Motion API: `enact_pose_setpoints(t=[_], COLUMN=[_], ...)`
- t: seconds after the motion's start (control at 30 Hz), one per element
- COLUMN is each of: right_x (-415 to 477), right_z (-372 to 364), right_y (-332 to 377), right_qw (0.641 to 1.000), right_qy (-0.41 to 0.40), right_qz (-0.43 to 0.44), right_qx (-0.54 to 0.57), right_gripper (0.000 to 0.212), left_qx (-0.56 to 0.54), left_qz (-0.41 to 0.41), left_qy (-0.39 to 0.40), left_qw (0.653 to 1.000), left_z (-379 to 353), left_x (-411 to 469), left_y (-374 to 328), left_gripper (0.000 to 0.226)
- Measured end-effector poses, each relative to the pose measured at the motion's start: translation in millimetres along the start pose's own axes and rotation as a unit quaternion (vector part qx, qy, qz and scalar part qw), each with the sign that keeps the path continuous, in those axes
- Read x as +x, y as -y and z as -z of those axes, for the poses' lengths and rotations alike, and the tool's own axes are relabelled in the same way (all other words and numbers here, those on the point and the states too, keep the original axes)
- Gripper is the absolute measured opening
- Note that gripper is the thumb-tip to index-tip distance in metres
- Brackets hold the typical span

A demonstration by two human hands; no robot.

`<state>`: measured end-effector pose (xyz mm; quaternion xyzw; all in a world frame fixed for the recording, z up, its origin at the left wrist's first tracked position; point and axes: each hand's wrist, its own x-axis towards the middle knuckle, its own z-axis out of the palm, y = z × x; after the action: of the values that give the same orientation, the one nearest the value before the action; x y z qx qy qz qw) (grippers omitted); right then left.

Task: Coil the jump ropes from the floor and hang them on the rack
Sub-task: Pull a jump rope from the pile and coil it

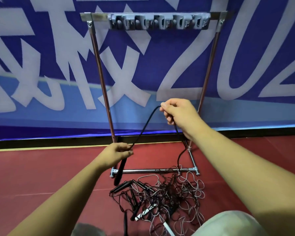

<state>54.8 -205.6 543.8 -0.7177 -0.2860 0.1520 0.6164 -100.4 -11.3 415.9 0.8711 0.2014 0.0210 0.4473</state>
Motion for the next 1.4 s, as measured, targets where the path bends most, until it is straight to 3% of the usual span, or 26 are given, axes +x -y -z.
enact_pose_setpoints(t=[0.1, 0.17, 0.3, 0.37, 0.47, 0.53, 0.6, 0.67, 0.73, 0.83, 0.9, 0.97, 1.03, 1.13, 1.2, 1.23, 1.33, 1.4], right_x=[3.2, 5.7, 15.1, 19.4, 21.4, 18.6, 11.6, 4.0, -1.8, -9.4, -11.9, -11.9, -7.6, -4.2, -2.7, -3.0, -3.7, -4.2], right_z=[3.2, 6.0, 13.3, 17.1, 20.5, 16.0, 7.2, -1.5, -10.0, -19.9, -20.3, -16.7, -8.6, 3.9, 7.2, 6.4, -3.5, -13.0], right_y=[-9.7, -16.9, -41.8, -59.8, -89.8, -108.0, -123.3, -136.0, -151.6, -173.3, -182.7, -185.7, -185.1, -193.5, -201.7, -203.2, -193.4, -178.5], right_qw=[0.998, 0.996, 0.989, 0.983, 0.976, 0.977, 0.978, 0.973, 0.964, 0.957, 0.951, 0.93, 0.9, 0.894, 0.914, 0.926, 0.947, 0.941], right_qy=[-0.055, -0.079, -0.145, -0.184, -0.203, -0.167, -0.11, -0.047, 0.02, 0.08, 0.114, 0.187, 0.267, 0.264, 0.207, 0.185, 0.17, 0.211], right_qz=[-0.005, -0.011, -0.014, -0.022, -0.042, -0.052, -0.05, -0.064, -0.092, -0.129, -0.16, -0.189, -0.183, -0.155, -0.149, -0.146, -0.121, -0.095], right_qx=[0.031, 0.034, 0.017, -0.012, -0.063, -0.119, -0.17, -0.217, -0.25, -0.247, -0.24, -0.253, -0.291, -0.328, -0.314, -0.294, -0.246, -0.246], right_gripper=[0.027, 0.026, 0.025, 0.026, 0.03, 0.031, 0.03, 0.031, 0.031, 0.033, 0.034, 0.031, 0.024, 0.02, 0.018, 0.018, 0.02, 0.018], left_qx=[-0.05, -0.149, -0.248, -0.335, -0.487, -0.528, -0.464, -0.47, -0.562, -0.713, -0.76, -0.775, -0.772, -0.782, -0.761, -0.715, -0.47, -0.365], left_qz=[0.026, 0.04, 0.034, 0.044, 0.067, 0.083, 0.101, 0.105, 0.101, 0.067, 0.048, 0.049, 0.031, -0.001, 0.02, 0.043, 0.098, 0.082], left_qy=[-0.006, 0.006, 0.048, 0.034, -0.017, -0.027, -0.015, 0.001, 0.01, -0.003, -0.018, -0.039, -0.082, -0.148, -0.188, -0.21, -0.214, -0.149], left_qw=[0.998, 0.988, 0.967, 0.941, 0.87, 0.845, 0.88, 0.876, 0.821, 0.698, 0.648, 0.628, 0.629, 0.605, 0.621, 0.666, 0.851, 0.915], left_z=[-8.5, -13.3, -18.1, -25.5, -34.0, -37.3, -41.8, -48.4, -49.9, -38.4, -26.3, -11.0, 8.3, 34.7, 39.5, 36.0, 10.8, -6.2], left_x=[-1.5, -4.5, -7.7, -4.0, 3.8, 6.9, 8.1, 11.3, 18.3, 34.0, 43.4, 47.7, 49.6, 49.3, 50.2, 50.1, 47.8, 43.5], left_y=[8.9, 10.2, 16.8, 20.4, 13.3, 5.8, 3.6, 3.3, 0.5, -0.9, 4.4, 14.4, 26.5, 42.3, 47.4, 46.0, 28.0, 13.3], left_gripper=[0.021, 0.03, 0.038, 0.027, 0.01, 0.015, 0.024, 0.026, 0.021, 0.01, 0.016, 0.027, 0.026, 0.019, 0.018, 0.016, 0.008, 0.006])
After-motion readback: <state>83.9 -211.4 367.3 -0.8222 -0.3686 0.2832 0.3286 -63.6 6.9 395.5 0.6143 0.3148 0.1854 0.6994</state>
